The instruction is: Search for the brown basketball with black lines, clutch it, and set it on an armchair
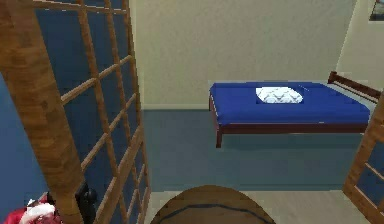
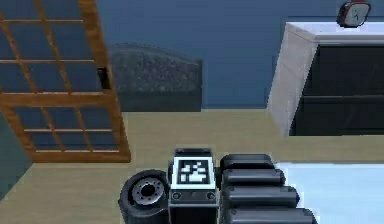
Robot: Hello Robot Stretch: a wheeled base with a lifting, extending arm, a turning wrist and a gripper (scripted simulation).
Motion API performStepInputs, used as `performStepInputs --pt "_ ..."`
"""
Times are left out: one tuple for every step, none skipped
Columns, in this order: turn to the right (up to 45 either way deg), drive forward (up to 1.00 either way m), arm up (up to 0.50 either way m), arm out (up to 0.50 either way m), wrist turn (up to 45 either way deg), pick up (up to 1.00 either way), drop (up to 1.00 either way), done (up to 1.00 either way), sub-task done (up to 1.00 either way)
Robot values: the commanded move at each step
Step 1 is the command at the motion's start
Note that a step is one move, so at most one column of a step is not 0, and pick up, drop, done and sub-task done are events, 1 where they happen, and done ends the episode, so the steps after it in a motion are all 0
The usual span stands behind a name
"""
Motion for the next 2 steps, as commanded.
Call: performStepInputs --pt "-3.0 0.00 0.00 0.00 0.0 0.00 0.00 0.00 0.00" --pt "27.0 0.00 0.00 0.00 0.0 0.00 0.00 0.00 0.00"
